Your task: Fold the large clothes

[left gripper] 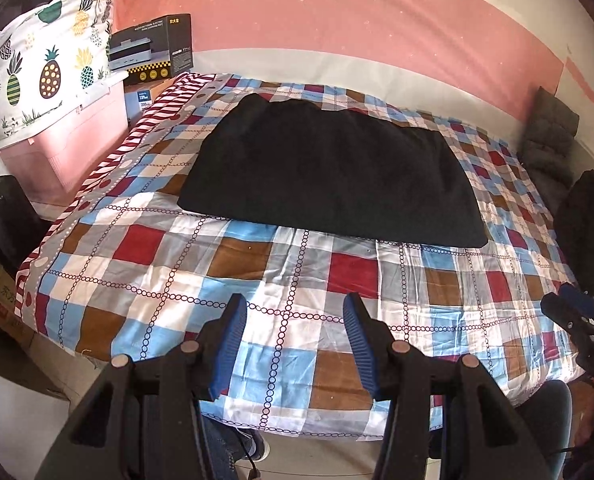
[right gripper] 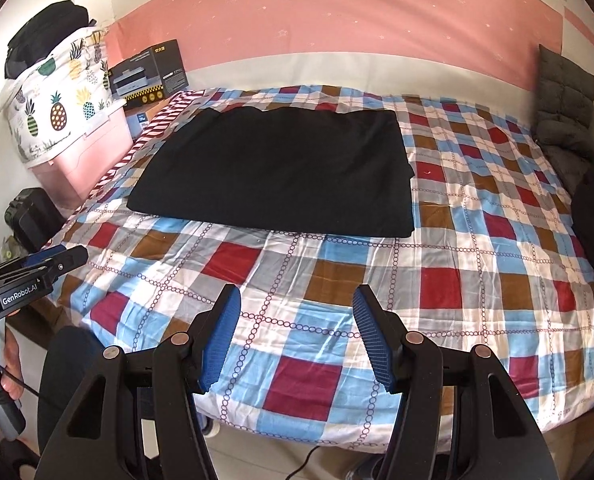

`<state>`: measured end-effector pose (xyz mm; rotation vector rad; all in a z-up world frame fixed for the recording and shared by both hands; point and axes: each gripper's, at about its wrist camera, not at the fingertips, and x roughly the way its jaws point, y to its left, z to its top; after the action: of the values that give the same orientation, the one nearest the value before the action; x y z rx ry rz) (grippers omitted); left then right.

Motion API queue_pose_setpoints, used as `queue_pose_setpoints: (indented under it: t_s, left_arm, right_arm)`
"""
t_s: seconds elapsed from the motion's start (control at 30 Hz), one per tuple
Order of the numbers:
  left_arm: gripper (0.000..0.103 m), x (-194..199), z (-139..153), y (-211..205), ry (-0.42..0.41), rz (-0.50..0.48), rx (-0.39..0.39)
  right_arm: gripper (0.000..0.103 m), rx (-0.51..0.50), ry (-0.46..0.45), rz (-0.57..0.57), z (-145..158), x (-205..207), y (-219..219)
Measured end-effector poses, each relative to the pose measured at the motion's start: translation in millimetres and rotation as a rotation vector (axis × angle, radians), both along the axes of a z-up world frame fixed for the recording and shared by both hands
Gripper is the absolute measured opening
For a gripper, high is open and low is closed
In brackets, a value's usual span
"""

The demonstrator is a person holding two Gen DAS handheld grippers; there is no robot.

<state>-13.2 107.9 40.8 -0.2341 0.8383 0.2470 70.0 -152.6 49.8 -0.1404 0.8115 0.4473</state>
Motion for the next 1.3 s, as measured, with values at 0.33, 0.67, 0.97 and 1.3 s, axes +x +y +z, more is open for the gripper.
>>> queue_pose_setpoints:
  t_s: [0.33,0.67,0.97,1.3]
  left_arm:
    - [0.052,-0.8,-0.3,2.4,0.002,0.022,0.001]
    - [0.052,-1.0,0.0,-0.1,0.005,0.024,0.008]
    - [0.052,-2.1,1.1,-0.7,0.004,0.026,0.027]
    - [0.052,-4.5,1.4,-1.4,0.004,0.023,0.04]
  right_arm:
    - [0.059,-0.006,0.009,0.011,-3.0,0.5,4.2]
    - [0.059,-0.007,0.006,0.015,-3.3,-0.5,6.7]
    - [0.059,-0.006,0.005,0.017,-3.0,-1.5,7.3]
    - [0.059,-0.002,0.005,0.019,-2.1,-1.9,7.4]
